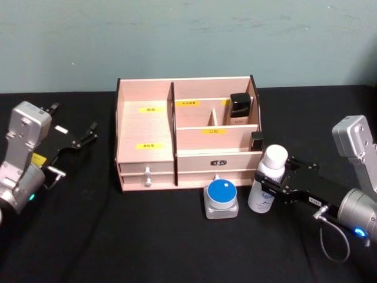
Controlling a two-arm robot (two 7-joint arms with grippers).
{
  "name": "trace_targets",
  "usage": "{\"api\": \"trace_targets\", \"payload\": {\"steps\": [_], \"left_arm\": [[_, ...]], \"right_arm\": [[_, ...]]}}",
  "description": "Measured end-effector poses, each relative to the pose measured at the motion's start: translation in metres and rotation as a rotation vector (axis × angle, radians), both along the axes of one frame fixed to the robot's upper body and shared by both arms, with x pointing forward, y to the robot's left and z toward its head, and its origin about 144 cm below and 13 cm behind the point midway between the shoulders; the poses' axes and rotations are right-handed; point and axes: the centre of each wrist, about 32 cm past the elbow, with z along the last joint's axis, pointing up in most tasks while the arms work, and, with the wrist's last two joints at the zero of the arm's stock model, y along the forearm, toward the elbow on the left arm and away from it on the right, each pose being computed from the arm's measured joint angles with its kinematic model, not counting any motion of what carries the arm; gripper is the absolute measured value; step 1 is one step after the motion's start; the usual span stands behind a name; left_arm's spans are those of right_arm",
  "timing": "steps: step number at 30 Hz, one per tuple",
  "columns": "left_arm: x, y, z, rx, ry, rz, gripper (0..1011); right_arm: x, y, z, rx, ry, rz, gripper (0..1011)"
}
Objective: Pick up the facial cleanser and watermelon frost from the table and place them into the tiered storage box.
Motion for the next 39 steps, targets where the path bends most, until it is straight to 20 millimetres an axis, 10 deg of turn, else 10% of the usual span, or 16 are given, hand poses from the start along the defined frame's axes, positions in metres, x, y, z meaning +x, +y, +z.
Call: {"api": "trace_targets", "payload": {"steps": [39], "left_arm": [[0.0, 0.0, 0.0, 0.0, 0.0, 0.0, 1001]], "right_arm": [[0.006, 0.02, 0.06, -0.013, -0.132, 0.062, 607]]}}
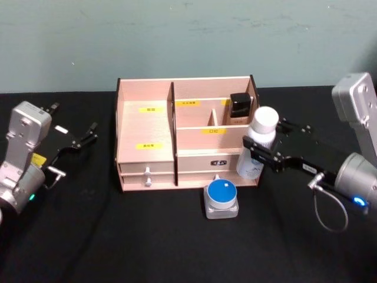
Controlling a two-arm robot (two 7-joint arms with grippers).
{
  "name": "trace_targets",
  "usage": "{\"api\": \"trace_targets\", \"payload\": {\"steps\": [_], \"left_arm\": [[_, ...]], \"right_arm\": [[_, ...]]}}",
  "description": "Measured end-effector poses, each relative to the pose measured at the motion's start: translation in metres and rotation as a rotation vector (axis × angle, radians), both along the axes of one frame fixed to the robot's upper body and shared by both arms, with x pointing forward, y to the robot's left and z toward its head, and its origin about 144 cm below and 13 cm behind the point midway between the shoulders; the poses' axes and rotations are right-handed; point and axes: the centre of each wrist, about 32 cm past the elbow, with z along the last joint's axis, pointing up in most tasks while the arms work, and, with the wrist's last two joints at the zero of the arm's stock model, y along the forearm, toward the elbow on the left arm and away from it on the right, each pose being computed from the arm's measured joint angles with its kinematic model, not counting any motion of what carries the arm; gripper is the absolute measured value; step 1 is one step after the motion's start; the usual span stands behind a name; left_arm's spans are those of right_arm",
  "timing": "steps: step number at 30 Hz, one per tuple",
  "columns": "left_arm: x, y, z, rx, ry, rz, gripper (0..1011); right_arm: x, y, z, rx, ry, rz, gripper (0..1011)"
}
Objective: Pick up the facial cleanser and watermelon frost from the table and place them into the tiered storage box.
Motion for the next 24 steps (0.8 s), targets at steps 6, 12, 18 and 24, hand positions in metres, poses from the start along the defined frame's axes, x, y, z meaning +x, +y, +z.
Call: {"api": "trace_targets", "payload": {"steps": [6, 12, 18, 24], "left_arm": [[0.0, 0.0, 0.0, 0.0, 0.0, 0.0, 1001], [0.0, 0.0, 0.0, 0.0, 0.0, 0.0, 1001], [0.0, 0.0, 0.0, 0.0, 0.0, 0.0, 1001], [0.0, 0.0, 0.0, 0.0, 0.0, 0.0, 1001]], "right_arm": [[0.009, 0.012, 0.017, 0.009, -0.02, 0.017, 607], [0.02, 0.024, 0.03, 0.013, -0.047, 0.03, 607], [0.033, 0.036, 0.037, 0.009, -0.067, 0.031, 607], [0.049, 0.047, 0.036, 0.003, -0.069, 0.029, 607]]}}
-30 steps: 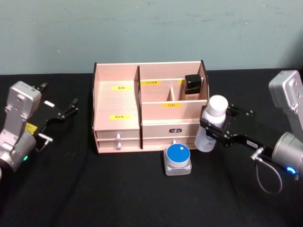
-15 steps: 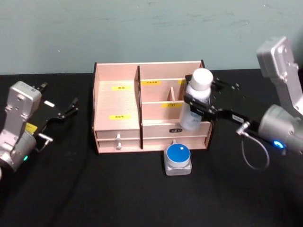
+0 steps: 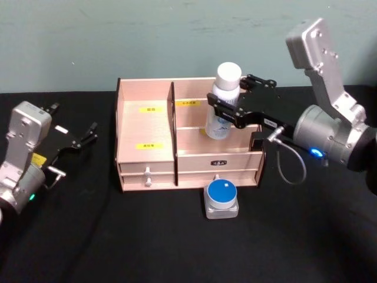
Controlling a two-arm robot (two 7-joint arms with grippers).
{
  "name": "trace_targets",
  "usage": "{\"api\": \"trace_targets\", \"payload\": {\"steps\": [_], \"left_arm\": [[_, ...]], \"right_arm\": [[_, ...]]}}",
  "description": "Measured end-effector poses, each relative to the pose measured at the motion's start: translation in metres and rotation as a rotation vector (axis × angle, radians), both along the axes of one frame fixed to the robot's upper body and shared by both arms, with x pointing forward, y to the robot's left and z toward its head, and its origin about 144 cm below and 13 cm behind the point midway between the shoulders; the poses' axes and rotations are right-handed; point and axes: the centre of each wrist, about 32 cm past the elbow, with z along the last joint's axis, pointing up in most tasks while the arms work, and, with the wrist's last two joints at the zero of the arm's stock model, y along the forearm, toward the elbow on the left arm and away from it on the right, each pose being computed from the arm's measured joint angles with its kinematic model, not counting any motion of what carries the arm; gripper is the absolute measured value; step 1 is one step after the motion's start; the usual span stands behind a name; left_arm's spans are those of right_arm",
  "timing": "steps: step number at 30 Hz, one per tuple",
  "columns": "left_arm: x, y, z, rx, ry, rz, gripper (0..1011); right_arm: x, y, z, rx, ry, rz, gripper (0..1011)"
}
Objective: Pick up the facial cleanser and watermelon frost from the table and place them into the tiered storage box.
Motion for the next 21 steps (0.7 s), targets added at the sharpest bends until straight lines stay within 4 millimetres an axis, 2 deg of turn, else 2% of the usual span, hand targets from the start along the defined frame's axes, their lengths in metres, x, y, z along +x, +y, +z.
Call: {"api": "trace_targets", "payload": {"steps": [13, 21], "left_arm": [[0.0, 0.0, 0.0, 0.0, 0.0, 0.0, 1001], [0.0, 0.0, 0.0, 0.0, 0.0, 0.0, 1001]], "right_arm": [[0.032, 0.015, -0.008, -0.009, 0.003, -0.004, 607], [0.043, 0.023, -0.01, -0.006, 0.006, 0.002, 607]]}}
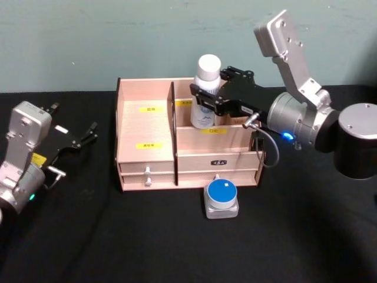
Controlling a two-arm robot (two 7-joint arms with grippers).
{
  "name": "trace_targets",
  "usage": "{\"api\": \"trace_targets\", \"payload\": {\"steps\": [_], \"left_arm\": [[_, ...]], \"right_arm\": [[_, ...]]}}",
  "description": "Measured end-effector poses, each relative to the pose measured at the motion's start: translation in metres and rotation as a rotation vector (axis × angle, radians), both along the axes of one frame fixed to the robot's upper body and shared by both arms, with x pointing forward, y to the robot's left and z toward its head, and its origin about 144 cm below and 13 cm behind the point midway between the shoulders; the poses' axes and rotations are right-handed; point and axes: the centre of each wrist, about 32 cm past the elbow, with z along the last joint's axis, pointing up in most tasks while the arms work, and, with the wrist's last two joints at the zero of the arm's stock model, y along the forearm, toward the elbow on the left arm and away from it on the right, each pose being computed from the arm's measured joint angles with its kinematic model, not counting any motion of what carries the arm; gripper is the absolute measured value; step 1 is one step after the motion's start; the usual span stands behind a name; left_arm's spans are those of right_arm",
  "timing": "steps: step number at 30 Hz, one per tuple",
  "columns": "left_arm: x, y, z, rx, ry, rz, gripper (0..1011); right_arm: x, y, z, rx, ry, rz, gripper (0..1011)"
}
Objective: Pick up the facial cleanser and watermelon frost from the table and place them into the tiered storage box.
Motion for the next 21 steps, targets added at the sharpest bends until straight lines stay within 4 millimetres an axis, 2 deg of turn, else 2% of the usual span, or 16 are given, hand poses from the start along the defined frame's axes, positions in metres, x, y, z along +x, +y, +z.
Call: {"api": "trace_targets", "payload": {"steps": [21], "left_arm": [[0.0, 0.0, 0.0, 0.0, 0.0, 0.0, 1001]], "right_arm": [[0.022, 0.004, -0.013, 0.004, 0.019, -0.008, 607]]}}
